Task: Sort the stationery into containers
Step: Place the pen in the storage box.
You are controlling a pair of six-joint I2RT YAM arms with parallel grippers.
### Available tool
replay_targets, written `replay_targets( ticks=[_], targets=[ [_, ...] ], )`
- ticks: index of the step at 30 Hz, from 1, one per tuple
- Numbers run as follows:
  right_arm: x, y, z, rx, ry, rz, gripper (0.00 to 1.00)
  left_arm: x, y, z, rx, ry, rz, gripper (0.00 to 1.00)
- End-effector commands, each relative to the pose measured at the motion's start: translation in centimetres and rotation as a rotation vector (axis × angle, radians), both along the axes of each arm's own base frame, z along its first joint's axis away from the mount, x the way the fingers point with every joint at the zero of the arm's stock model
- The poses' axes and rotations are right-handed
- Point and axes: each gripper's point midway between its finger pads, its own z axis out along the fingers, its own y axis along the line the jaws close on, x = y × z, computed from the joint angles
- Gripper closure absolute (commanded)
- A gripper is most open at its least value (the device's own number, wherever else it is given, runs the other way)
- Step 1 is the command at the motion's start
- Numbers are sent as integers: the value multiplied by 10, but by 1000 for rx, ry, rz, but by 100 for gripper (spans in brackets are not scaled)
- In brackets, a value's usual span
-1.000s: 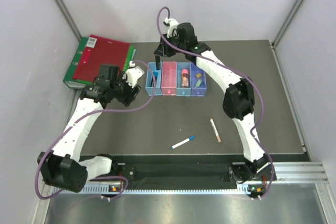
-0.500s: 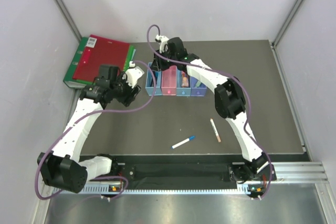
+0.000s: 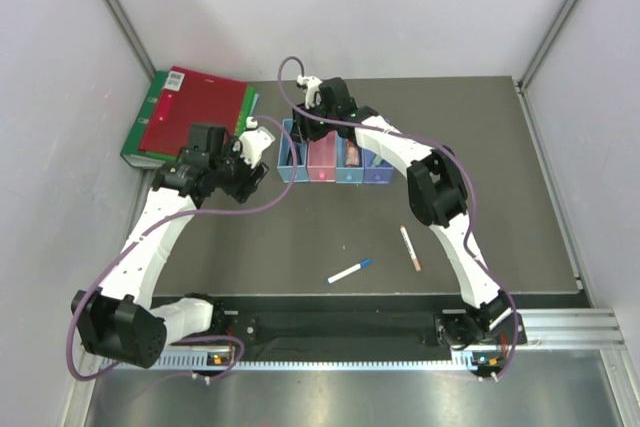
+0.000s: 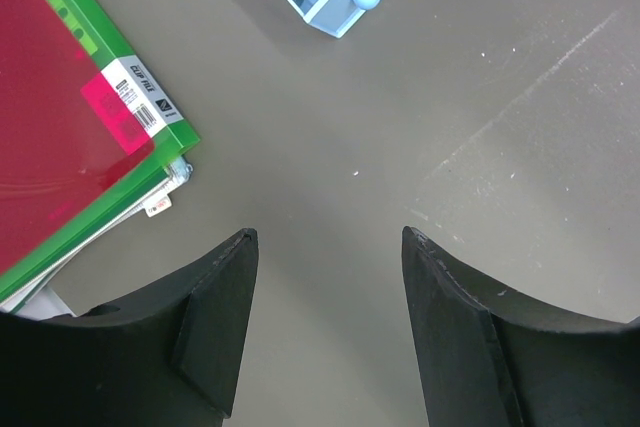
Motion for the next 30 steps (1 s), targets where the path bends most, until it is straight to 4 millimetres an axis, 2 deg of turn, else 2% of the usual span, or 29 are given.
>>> replay_targets(
  ticks=[1, 11, 15, 18, 21, 22, 24, 25, 27, 28, 30],
  targets=[
    [0, 6, 3, -6, -45, 11, 48, 7, -2, 5, -5, -46, -16, 36],
    [4, -1, 11, -20, -62, -23, 45, 5, -2, 1, -12, -43, -13, 36],
    [-1, -2, 15, -22, -61, -8, 45, 6, -3, 3, -17, -48, -16, 36],
    [-8, 3, 36, 11, -85, 32, 44, 6, -4, 6, -20, -55, -16, 36],
    [-11, 5, 70, 52, -139, 54, 43, 6, -6, 10, -32, -63, -26, 36],
    [-13, 4, 88, 67, -169, 57, 43, 6, -7, 10, -34, -66, -29, 36],
    [-17, 2, 106, 75, -203, 70, 43, 7, -8, 13, -37, -74, -33, 36],
    [-20, -2, 121, 83, -221, 72, 43, 8, -8, 15, -39, -78, -37, 36],
    [-24, -8, 134, 70, -253, 77, 42, 8, -9, 17, -42, -88, -40, 36],
    [-29, -16, 151, 70, -270, 74, 42, 9, -10, 19, -46, -92, -46, 36],
    [-34, -31, 153, 22, -279, 61, 42, 7, -16, 21, -66, -86, -75, 36]
  ],
)
